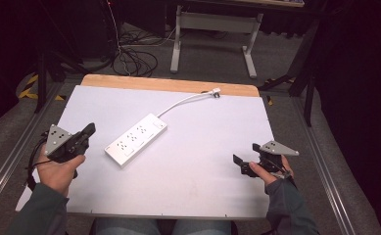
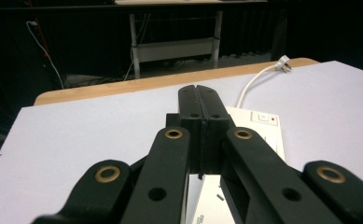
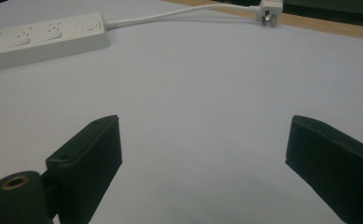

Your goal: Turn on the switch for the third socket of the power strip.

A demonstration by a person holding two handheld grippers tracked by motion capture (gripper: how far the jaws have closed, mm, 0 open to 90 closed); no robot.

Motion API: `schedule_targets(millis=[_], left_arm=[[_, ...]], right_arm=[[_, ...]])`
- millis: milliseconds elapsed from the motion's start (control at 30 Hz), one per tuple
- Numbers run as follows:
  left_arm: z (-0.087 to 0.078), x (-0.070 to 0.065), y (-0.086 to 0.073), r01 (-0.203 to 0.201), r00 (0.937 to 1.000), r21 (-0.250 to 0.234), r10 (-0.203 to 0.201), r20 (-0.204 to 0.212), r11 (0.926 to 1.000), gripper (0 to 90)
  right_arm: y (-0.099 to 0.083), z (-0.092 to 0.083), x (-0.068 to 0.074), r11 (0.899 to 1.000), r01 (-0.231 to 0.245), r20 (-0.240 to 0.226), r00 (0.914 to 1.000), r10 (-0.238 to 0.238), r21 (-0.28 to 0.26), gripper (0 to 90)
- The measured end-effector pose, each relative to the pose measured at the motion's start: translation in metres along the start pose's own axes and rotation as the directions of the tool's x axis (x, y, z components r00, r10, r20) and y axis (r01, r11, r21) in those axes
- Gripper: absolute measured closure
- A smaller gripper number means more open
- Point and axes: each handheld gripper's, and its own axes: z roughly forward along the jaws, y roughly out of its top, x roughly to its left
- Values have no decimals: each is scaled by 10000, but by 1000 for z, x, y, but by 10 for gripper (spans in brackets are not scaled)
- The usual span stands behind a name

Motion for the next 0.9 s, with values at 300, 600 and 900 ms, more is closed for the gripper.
schedule_targets(millis=[300, 600, 900], left_arm=[[15, -7, 0, -264, 9986, 289, 250, 461, 9992, 899], [27, -14, -1, -456, 9948, 623, 396, 937, 9970, 899], [34, -20, -1, -689, 9900, 849, 576, 1290, 9940, 899]], right_arm=[[0, 0, 0, 10000, -25, 54, 10000, 25, 2, 112], [0, 0, 0, 10000, -6, 69, 10000, 6, 12, 111], [0, 0, 0, 10000, 62, 48, 10000, -62, 34, 111]])
